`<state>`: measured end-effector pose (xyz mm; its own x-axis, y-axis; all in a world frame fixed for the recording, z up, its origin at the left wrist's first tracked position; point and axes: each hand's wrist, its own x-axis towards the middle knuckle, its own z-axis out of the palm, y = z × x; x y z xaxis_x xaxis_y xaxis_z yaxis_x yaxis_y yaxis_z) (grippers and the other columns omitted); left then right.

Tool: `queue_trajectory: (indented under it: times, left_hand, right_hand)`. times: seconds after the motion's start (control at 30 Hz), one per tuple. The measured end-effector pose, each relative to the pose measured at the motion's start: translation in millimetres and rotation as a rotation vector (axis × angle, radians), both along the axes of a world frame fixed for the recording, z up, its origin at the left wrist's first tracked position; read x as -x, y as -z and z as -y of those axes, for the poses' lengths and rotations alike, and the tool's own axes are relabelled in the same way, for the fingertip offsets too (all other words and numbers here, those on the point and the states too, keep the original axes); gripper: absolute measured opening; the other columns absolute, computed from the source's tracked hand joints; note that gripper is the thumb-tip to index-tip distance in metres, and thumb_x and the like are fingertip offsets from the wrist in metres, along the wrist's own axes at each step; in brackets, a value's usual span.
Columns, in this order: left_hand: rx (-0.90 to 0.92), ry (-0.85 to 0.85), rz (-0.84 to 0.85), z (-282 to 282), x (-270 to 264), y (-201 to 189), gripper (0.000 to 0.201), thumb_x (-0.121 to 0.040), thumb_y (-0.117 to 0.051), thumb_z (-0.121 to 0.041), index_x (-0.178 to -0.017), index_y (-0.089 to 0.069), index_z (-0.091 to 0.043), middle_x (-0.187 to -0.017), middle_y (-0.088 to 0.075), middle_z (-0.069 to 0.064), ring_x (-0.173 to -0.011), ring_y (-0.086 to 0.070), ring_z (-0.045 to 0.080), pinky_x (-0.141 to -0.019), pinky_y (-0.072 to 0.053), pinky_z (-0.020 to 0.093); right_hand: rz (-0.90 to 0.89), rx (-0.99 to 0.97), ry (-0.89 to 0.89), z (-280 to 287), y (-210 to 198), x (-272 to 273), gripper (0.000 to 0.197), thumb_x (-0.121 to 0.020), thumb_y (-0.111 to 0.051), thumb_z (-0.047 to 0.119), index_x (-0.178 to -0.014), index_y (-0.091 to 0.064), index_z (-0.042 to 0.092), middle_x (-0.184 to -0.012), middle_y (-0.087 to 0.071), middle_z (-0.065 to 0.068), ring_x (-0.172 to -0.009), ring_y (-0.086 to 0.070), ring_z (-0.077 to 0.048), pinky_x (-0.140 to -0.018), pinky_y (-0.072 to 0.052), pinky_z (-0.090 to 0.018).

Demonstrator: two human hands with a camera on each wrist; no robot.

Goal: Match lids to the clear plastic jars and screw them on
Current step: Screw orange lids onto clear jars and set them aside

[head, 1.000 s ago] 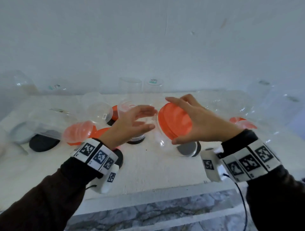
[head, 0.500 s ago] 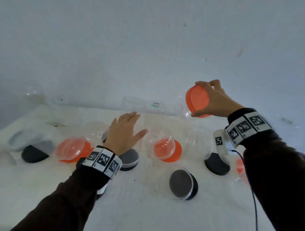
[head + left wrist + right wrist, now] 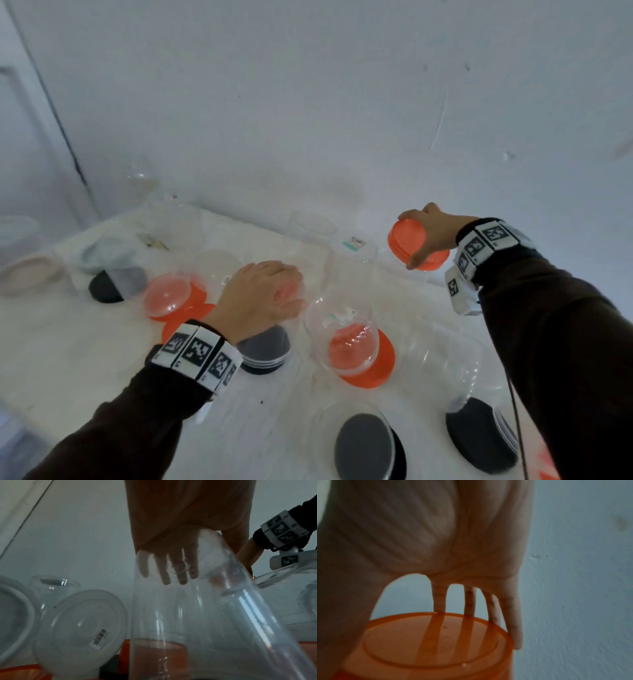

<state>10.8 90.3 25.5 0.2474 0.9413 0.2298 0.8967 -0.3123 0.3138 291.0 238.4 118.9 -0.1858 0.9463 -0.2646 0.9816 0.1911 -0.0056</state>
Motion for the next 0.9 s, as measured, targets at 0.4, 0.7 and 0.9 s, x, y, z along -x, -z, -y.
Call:
queue_trajectory:
  times: [0.4, 0.7, 0.9]
  left_hand:
    - [0.038, -0.048, 0.085, -5.1, 2.1, 3.1, 0.075, -0.067, -0.033, -0.067, -0.125, -0.057, -0.025, -0.134, -0.052, -0.010, -0.128, -0.042, 0.012, -0.108, -0.030, 0.041]
    - [0.019, -0.041, 0.085, -4.6, 1.9, 5.4, 0.073, -0.068, -0.033, -0.067, -0.126, -0.056, -0.028, -0.134, -0.051, -0.013, -0.129, -0.041, 0.009, -0.108, -0.030, 0.044]
    - [0.008, -0.040, 0.083, -7.2, 3.6, 9.5, 0.074, -0.068, -0.033, -0.068, -0.126, -0.055, -0.029, -0.134, -0.051, -0.014, -0.130, -0.040, 0.009, -0.108, -0.030, 0.045]
  right_hand:
    - [0.200, 0.089, -0.130, -48.0, 30.2, 14.9, 0.108, -0.049, -0.085, 0.053, -0.138, -0.024, 0.043, -0.139, -0.029, 0.001, -0.120, -0.044, -0.036, -0.094, -0.044, -0.053]
    - [0.205, 0.088, -0.151, -55.5, 45.1, 14.5, 0.110, -0.054, -0.083, 0.052, -0.142, -0.018, 0.040, -0.142, -0.027, -0.001, -0.122, -0.043, -0.035, -0.096, -0.043, -0.051]
    - [0.102, 0.058, -0.147, -52.3, 35.6, 11.8, 0.105, -0.063, -0.079, 0.049, -0.145, -0.016, 0.033, -0.147, -0.023, -0.005, -0.125, -0.043, -0.032, -0.099, -0.041, -0.047]
